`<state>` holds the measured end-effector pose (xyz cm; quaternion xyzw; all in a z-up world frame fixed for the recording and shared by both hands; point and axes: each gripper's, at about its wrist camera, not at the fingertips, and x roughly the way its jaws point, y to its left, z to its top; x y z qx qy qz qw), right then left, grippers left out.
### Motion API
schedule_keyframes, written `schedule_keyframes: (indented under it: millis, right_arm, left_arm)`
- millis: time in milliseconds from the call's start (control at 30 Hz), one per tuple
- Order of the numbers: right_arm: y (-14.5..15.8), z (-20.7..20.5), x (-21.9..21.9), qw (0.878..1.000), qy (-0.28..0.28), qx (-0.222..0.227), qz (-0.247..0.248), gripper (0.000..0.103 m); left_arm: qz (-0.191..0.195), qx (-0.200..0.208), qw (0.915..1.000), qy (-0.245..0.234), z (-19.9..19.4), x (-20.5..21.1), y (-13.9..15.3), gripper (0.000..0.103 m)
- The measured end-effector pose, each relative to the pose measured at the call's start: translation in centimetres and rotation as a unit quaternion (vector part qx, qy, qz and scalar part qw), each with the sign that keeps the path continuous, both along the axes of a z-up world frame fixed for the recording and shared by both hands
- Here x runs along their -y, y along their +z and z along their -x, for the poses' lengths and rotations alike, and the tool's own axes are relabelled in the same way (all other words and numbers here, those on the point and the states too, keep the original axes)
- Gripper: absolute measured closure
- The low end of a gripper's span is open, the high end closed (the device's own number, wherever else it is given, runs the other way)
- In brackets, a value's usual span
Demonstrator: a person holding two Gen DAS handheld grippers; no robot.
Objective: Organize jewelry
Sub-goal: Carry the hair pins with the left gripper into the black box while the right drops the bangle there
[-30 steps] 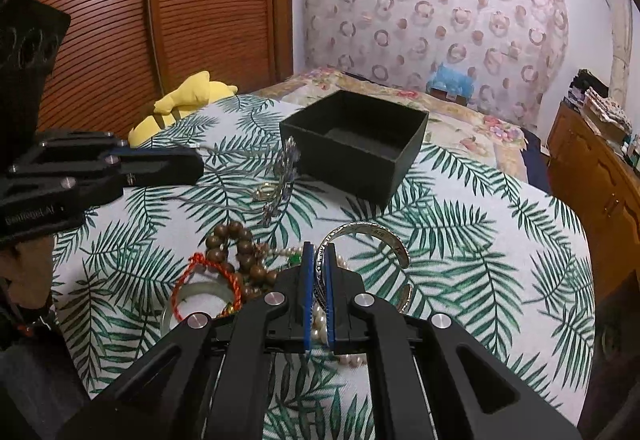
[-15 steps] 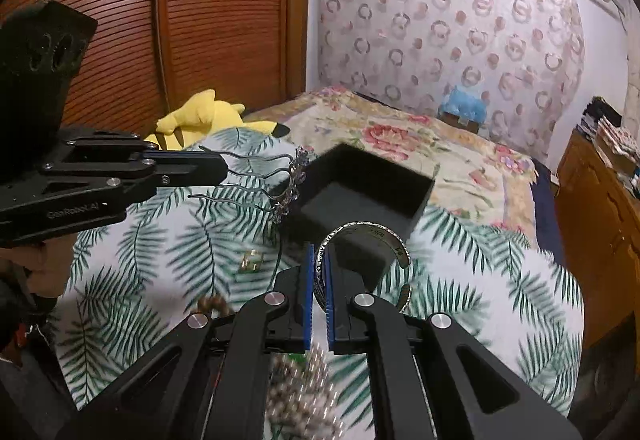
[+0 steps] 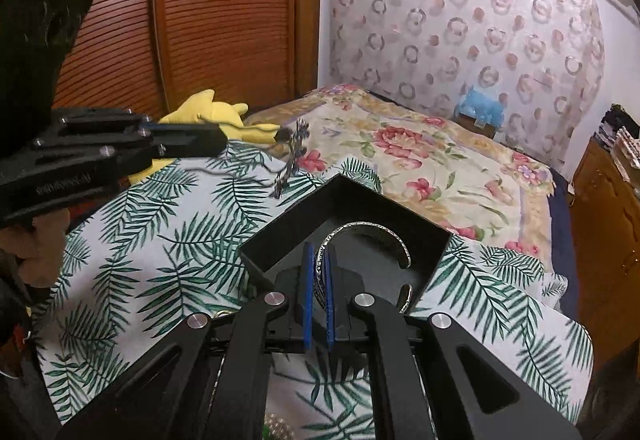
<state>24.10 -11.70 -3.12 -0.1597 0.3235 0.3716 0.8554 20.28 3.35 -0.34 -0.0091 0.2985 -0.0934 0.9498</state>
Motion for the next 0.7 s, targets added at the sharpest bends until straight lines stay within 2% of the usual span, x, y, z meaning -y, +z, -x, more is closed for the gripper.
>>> schedule_keyframes:
  millis: [367, 533, 700]
  right_arm:
    - [-2.8, -2.5, -1.0, 1.000, -0.004, -0.028, 0.014, 0.094]
    - [-2.4, -2.3, 0.4, 1.000, -0.017, -0.026, 0.002, 0.094]
    - [-2.3, -1.8, 3.1, 0.998, -0.054, -0.014, 0.002, 0.094]
  left_arm:
    - [0.004, -0.005, 1.0000, -0.002, -1.7, -0.3, 0.0, 0.102]
    - [0.004, -0.006, 0.9999, -0.016, -2.4, 0.6, 0.0, 0.102]
    - [0.006, -0.012, 0.9992, -0.038, -3.1, 2.0, -0.6, 0.102]
